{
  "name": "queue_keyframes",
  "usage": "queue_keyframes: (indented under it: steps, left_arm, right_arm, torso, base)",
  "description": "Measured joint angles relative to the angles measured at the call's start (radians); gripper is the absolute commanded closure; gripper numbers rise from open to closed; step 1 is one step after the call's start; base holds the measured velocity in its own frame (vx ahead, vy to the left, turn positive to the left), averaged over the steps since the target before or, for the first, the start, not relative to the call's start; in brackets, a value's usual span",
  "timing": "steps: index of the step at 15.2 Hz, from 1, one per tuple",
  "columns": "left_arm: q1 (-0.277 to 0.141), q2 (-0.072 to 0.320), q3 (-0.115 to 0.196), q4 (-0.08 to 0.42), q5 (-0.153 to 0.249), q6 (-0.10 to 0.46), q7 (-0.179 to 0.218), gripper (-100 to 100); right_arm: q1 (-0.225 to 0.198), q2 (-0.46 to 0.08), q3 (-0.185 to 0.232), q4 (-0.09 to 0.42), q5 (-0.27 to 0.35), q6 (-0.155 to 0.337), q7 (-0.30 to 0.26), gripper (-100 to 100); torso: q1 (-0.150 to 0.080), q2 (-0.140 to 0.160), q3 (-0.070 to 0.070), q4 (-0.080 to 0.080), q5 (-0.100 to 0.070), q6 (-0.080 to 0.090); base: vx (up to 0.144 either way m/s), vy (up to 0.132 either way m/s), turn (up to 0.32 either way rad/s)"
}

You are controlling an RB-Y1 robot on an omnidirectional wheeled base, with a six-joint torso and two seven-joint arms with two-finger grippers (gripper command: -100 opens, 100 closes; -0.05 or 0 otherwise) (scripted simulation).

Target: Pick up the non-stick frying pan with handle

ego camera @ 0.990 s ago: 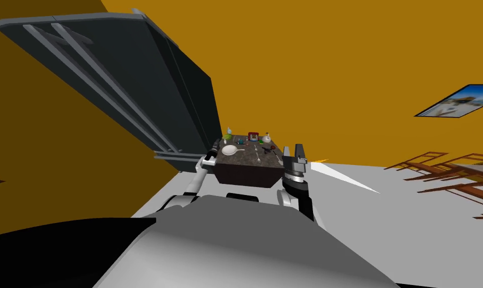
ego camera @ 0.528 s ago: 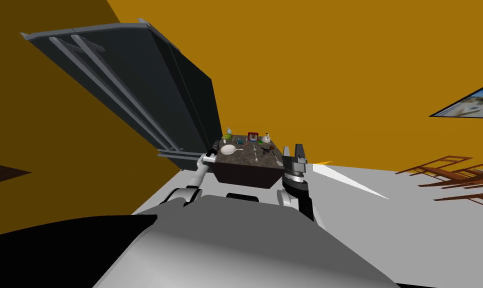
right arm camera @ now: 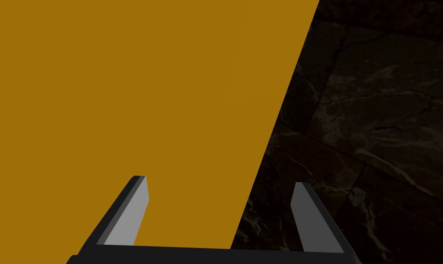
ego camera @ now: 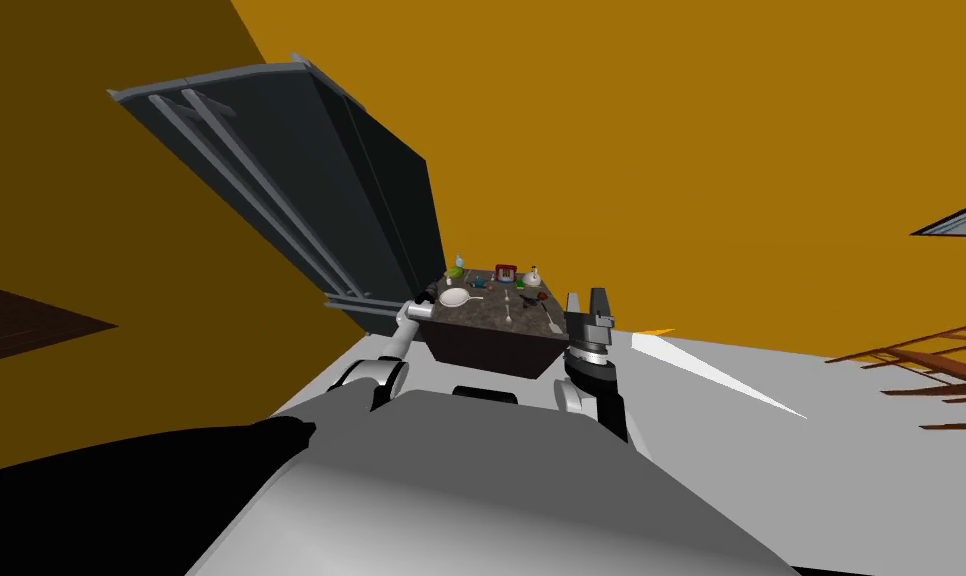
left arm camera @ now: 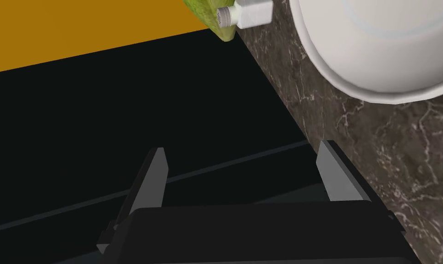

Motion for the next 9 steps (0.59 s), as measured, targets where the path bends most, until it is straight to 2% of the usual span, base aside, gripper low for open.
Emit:
queue_keyframes:
  steps: [4, 9]
  left_arm:
    - [-0.078, 0.005, 0.015, 0.096, -0.005, 0.076, 0.010, -100]
    - [-0.137, 0.017, 0.024, 0.173, 0.004, 0.167, 0.017, -100]
  right_arm:
    - [0.000, 0.000, 0.000, 0.000, 0.000, 0.000, 0.000, 0]
    - [0.000, 0.000, 0.000, 0.000, 0.000, 0.000, 0.000, 0]
  torso:
    - [-0.003, 0.000, 0.000, 0.000, -0.001, 0.000]
    - [0.000, -0.001, -0.001, 0.000, 0.000, 0.000]
  base:
    - [-0.004, -0.118, 0.079]
    - [0.005, -0.089, 0.062]
